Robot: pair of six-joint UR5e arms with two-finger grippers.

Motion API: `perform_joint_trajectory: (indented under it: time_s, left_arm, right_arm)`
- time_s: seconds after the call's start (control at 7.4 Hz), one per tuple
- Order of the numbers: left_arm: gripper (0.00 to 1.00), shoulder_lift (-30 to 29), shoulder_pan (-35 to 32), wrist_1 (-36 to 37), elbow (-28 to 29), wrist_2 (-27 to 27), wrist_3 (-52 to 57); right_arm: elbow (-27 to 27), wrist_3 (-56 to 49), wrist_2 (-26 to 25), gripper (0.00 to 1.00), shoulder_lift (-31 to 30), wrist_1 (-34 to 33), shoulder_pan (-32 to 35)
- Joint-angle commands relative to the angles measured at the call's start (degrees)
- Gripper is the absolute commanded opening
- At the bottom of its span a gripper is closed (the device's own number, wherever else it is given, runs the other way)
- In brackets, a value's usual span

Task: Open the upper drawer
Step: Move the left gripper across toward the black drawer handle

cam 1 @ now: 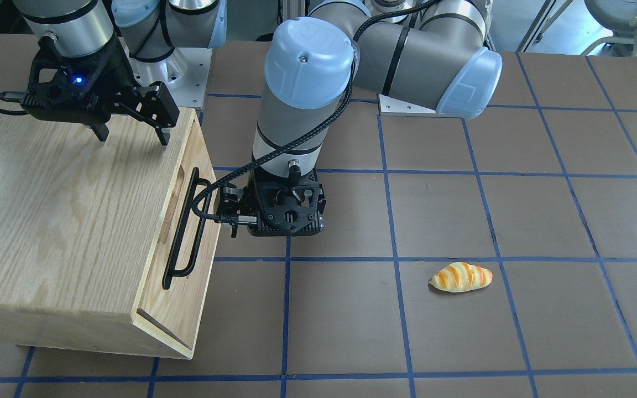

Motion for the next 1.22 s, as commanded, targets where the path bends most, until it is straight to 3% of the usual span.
perform_joint_trajectory:
  time_s: [0.0,1.08]
  left_arm:
    - [1.00,-0.5,-1.5,0.4,0.2,-0.1,-0.1]
    - [1.00,-1.2,-3.4,0.5,0.2,-2.2,-0.1]
  right_arm:
    - [0.0,0.0,0.0,1.00,0.0,0.0,0.0]
    - [0.0,0.0,0.0,1.00,0.0,0.0,0.0]
